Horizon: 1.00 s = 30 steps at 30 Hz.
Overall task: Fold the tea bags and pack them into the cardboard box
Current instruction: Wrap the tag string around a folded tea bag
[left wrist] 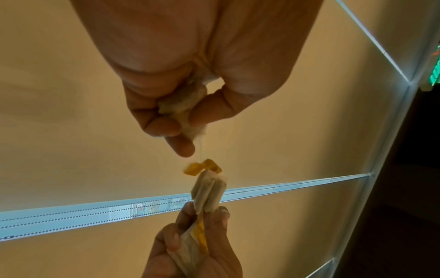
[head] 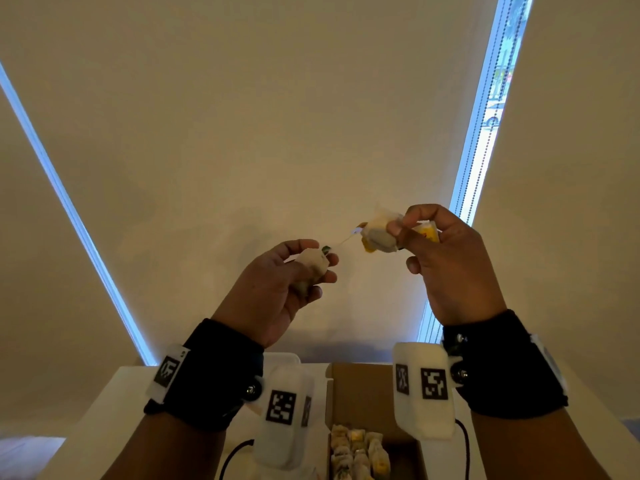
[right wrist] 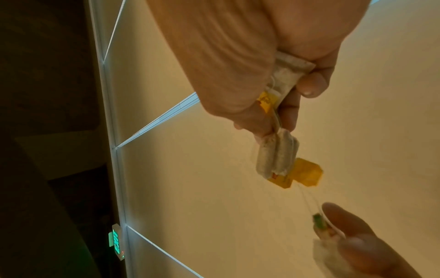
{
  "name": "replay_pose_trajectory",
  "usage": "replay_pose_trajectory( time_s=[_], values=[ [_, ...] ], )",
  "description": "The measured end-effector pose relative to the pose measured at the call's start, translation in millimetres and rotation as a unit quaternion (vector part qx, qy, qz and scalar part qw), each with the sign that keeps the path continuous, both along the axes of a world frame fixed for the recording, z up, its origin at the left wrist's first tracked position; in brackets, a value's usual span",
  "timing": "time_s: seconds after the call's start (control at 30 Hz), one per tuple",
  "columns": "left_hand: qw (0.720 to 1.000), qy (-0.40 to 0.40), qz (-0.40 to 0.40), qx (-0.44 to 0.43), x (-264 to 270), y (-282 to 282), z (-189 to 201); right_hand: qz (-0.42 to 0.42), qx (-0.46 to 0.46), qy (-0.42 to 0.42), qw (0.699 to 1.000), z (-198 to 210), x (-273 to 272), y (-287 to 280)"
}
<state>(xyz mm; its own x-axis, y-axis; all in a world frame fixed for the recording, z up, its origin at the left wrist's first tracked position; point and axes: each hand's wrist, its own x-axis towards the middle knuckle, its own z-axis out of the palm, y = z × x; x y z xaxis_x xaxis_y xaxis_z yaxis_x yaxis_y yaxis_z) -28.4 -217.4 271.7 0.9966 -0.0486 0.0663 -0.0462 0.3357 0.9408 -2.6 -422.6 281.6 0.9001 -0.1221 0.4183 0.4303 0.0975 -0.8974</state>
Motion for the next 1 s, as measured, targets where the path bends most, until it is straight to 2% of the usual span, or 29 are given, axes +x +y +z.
replay_pose_trajectory(
  time_s=[0.43,0.6,0.7,0.9,1.0],
  values=[
    [0.997,-0.049,-0.019,0.063,-2,8,-10,-0.022,0.017,-0.053,0.998,6,-2,4],
    [0.998,-0.038,-0.045,0.033,-3,10,-11,-0.030,-0.007,-0.058,0.998,5,-2,6],
    [0.995,-0.030,-0.090,0.016,-2,11,-13,-0.036,-0.026,-0.063,0.997,8,-4,6],
    [0.983,-0.143,-0.091,0.077,3,13,-15,-0.020,-0.061,-0.088,0.994,16,-11,7],
    [0.972,-0.202,-0.094,0.076,3,10,-13,-0.006,-0.072,-0.103,0.992,20,-16,9]
  ],
)
